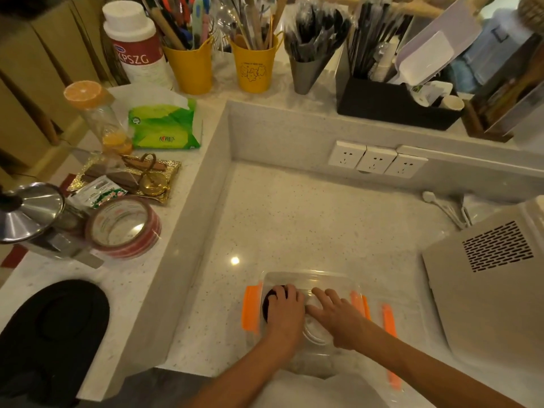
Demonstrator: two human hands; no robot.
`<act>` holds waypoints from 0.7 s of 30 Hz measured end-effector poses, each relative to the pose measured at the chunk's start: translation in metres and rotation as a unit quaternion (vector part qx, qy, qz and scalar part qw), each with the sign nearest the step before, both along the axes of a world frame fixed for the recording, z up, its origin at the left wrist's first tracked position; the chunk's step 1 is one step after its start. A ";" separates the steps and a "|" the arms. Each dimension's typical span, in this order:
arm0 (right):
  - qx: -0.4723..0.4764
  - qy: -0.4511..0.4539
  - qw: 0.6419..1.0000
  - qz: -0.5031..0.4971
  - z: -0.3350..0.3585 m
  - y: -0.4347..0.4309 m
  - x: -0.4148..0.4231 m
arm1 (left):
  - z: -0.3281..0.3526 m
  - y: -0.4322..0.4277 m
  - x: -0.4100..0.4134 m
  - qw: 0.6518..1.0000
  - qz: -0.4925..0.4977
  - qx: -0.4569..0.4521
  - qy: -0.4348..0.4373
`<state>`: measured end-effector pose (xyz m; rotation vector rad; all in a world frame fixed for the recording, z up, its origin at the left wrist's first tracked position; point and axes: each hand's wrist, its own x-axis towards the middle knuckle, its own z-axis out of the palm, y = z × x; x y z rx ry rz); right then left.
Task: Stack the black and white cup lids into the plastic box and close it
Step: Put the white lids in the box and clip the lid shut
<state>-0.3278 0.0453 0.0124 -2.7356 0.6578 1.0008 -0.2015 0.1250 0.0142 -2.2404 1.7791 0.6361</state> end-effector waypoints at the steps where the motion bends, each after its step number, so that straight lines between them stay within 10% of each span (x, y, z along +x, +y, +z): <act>1: 0.021 0.003 1.000 -0.011 0.000 0.000 -0.001 | -0.001 0.001 0.001 1.000 -0.002 -0.004 0.005; 7: 0.087 -0.033 0.981 -0.169 0.003 -0.003 0.010 | -0.009 0.003 0.014 0.999 0.000 -0.013 0.038; 21: 0.000 -0.088 0.980 -0.176 -0.009 0.017 0.006 | -0.006 0.012 0.012 0.998 -0.041 -0.045 0.028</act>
